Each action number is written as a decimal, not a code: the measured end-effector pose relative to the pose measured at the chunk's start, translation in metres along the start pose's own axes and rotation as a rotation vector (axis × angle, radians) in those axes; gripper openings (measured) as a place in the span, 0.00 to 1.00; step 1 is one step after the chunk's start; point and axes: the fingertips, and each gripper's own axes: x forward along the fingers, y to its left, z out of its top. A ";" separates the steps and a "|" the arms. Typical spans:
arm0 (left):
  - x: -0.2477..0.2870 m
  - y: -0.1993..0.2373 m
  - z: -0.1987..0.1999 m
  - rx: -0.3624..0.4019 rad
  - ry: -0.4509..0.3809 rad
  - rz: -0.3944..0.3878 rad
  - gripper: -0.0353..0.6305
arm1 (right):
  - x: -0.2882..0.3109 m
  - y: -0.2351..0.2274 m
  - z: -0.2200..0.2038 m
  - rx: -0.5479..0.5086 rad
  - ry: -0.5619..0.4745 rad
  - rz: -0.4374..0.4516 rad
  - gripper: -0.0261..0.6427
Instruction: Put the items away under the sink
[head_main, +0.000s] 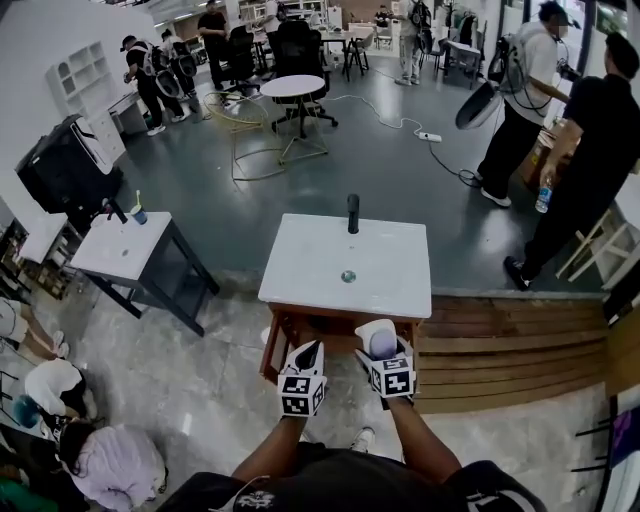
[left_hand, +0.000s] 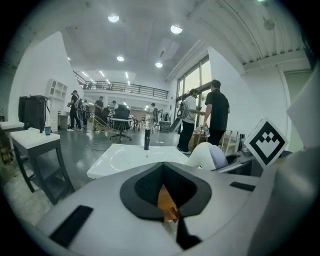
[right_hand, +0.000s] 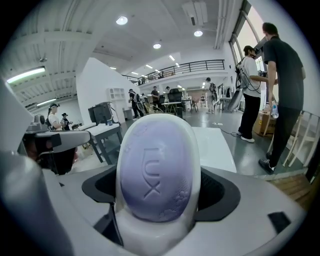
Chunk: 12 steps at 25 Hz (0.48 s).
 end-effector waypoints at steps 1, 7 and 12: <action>-0.002 0.004 0.000 0.001 0.003 -0.004 0.06 | 0.000 0.005 0.000 0.003 -0.001 -0.002 0.75; -0.009 0.033 -0.008 0.047 0.008 -0.042 0.06 | 0.009 0.033 0.000 0.027 -0.034 -0.032 0.75; -0.018 0.048 -0.030 0.055 0.029 -0.090 0.06 | 0.014 0.056 -0.020 0.062 -0.028 -0.081 0.75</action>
